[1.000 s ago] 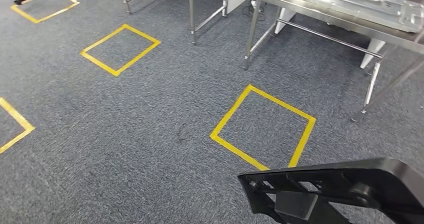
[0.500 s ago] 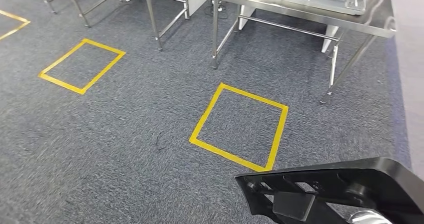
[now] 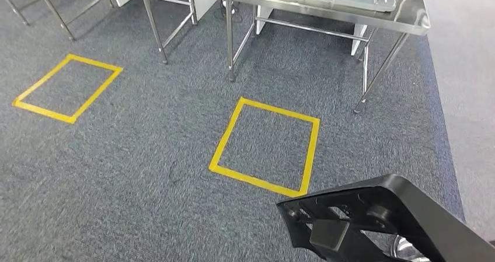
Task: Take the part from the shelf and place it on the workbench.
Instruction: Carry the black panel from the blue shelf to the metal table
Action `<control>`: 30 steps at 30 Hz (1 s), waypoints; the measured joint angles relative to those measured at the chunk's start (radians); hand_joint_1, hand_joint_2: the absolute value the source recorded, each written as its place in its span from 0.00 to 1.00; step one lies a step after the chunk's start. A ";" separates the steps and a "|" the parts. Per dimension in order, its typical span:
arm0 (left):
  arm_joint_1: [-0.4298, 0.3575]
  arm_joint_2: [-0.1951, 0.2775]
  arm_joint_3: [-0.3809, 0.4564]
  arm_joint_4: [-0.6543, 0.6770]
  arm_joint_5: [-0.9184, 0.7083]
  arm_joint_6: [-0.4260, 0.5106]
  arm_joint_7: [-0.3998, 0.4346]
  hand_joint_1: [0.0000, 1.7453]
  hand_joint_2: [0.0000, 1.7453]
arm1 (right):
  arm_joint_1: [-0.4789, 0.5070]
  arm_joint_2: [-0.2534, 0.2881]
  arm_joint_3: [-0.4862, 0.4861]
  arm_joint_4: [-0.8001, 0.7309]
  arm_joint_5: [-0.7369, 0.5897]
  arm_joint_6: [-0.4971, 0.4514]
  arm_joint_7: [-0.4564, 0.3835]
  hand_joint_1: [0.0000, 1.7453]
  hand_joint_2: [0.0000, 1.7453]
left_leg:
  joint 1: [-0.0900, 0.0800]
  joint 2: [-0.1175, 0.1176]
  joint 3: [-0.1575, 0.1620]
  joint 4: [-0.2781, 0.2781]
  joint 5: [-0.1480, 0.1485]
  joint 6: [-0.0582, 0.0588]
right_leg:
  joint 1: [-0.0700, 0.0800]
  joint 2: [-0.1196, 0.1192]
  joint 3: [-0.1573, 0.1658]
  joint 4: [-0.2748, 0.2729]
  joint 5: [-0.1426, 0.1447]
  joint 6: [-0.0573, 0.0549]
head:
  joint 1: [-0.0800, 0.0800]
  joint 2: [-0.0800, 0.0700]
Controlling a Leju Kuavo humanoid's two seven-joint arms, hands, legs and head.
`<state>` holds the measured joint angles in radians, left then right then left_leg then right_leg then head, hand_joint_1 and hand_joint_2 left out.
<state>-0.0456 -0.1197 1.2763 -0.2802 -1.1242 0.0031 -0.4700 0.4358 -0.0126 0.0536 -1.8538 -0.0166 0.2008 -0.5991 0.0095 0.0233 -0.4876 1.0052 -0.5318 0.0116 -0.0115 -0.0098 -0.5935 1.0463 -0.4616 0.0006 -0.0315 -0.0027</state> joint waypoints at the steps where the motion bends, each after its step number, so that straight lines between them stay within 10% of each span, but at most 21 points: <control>1: -0.001 0.000 0.000 0.000 -0.001 0.000 0.000 0.00 1.00 | 0.000 0.000 0.003 0.000 0.001 -0.004 -0.002 1.00 1.00 | 0.000 0.001 0.003 -0.002 -0.005 -0.006 | 0.004 -0.002 0.007 -0.013 -0.011 -0.006 | 0.000 0.000; 5: -0.006 0.001 0.000 0.000 -0.005 -0.001 0.000 0.00 1.00 | 0.002 -0.001 0.012 -0.004 0.008 -0.013 -0.008 1.00 1.00 | 0.002 0.000 0.012 0.026 -0.027 -0.029 | -0.002 0.007 0.044 -0.041 -0.028 -0.026 | 0.000 0.000; 10: 0.002 0.003 0.001 0.000 -0.007 -0.002 0.003 0.00 1.00 | -0.001 -0.006 0.030 -0.007 0.014 -0.037 -0.009 1.00 1.00 | 0.003 -0.015 -0.193 0.303 -0.064 -0.042 | -0.004 0.016 0.119 -0.055 -0.079 -0.037 | -0.001 0.000; 14: 0.010 0.004 0.002 0.000 -0.013 -0.002 0.006 0.00 1.00 | -0.001 -0.006 0.043 -0.007 0.016 -0.061 -0.010 1.00 1.00 | 0.000 -0.015 -0.191 0.129 0.122 -0.036 | -0.004 0.028 0.194 -0.057 -0.142 -0.023 | 0.000 0.000; 18: 0.007 0.005 0.007 0.000 -0.019 -0.003 0.008 0.00 1.00 | -0.007 -0.006 0.057 -0.013 0.030 -0.095 -0.013 1.00 1.00 | -0.007 -0.015 -0.139 0.053 0.086 -0.003 | -0.002 0.031 0.216 -0.048 -0.147 0.003 | -0.001 0.000; 22: 0.001 0.005 0.012 0.000 -0.024 -0.008 0.006 0.00 1.00 | -0.015 -0.006 0.065 -0.025 0.052 -0.129 -0.015 1.00 1.00 | 0.003 -0.021 -0.049 -0.007 0.056 0.018 | -0.004 0.023 0.069 0.186 -0.078 0.019 | 0.000 0.000; 24: 0.002 0.006 0.016 0.000 -0.025 -0.011 0.006 0.00 1.00 | -0.017 -0.005 0.067 -0.026 0.058 -0.135 -0.015 1.00 1.00 | 0.004 -0.024 0.002 -0.030 0.035 0.018 | -0.006 0.020 -0.024 0.249 -0.146 0.023 | 0.000 0.000; 27: 0.007 0.005 0.018 0.000 -0.027 -0.014 0.006 0.00 1.00 | -0.017 -0.005 0.069 -0.030 0.066 -0.148 -0.016 1.00 1.00 | 0.005 -0.028 0.071 -0.045 -0.008 0.012 | -0.009 0.015 -0.098 0.190 -0.209 0.024 | 0.000 0.000; 30: 0.010 0.005 0.018 0.000 -0.031 -0.016 0.006 0.00 1.00 | -0.018 -0.005 0.074 -0.033 0.067 -0.166 -0.017 1.00 1.00 | 0.001 -0.016 0.133 -0.047 -0.066 0.002 | 0.002 -0.029 -0.116 0.040 0.000 0.007 | 0.000 0.000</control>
<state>-0.0360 -0.1144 1.2947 -0.2799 -1.1557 -0.0133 -0.4640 0.4182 -0.0179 0.1276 -1.8869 0.0507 0.0350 -0.6165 0.0104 0.0071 -0.3544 0.9585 -0.5977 0.0136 -0.0097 -0.0387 -0.7092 1.0865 -0.4621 0.0077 -0.0317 -0.0027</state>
